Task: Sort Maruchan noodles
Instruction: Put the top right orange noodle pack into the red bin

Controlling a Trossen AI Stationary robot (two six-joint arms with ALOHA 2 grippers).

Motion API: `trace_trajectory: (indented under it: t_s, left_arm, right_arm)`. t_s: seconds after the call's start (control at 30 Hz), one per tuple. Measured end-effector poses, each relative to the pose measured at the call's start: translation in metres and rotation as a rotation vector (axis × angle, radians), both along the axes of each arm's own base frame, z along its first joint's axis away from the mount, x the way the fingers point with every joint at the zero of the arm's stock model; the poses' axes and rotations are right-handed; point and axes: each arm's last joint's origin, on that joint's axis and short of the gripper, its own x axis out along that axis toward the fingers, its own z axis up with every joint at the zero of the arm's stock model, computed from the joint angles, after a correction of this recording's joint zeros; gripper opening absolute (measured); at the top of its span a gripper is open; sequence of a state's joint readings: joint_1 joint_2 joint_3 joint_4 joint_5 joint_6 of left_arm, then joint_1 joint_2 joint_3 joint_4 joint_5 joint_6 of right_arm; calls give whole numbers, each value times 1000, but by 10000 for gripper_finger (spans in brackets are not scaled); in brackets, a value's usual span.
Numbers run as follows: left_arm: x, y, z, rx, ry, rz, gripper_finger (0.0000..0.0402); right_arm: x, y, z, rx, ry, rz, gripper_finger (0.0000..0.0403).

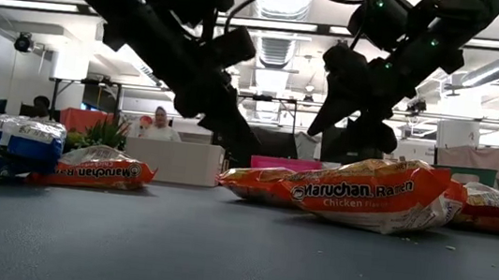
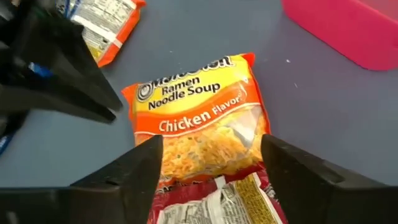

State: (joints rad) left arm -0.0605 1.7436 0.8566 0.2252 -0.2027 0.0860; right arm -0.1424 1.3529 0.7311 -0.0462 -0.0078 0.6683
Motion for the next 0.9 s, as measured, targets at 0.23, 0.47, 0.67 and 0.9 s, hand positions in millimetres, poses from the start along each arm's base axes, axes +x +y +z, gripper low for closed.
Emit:
trace_trajectory:
  t_s: [0.23,0.47,0.67,0.9]
  left_arm:
    - [1,0,-16,-21,57,6,38]
    - [-6,11,-24,-32,107,54,38]
    - [-17,15,-35,-39,147,78,38]
    - [-24,16,-43,-62,160,106,38]
  right_arm:
    - [0,-5,-3,14,7,-30,315]
    - [5,-11,-20,27,50,-53,344]
    - [11,-19,-33,31,51,-76,352]
    - [16,-29,-38,68,7,-65,352]
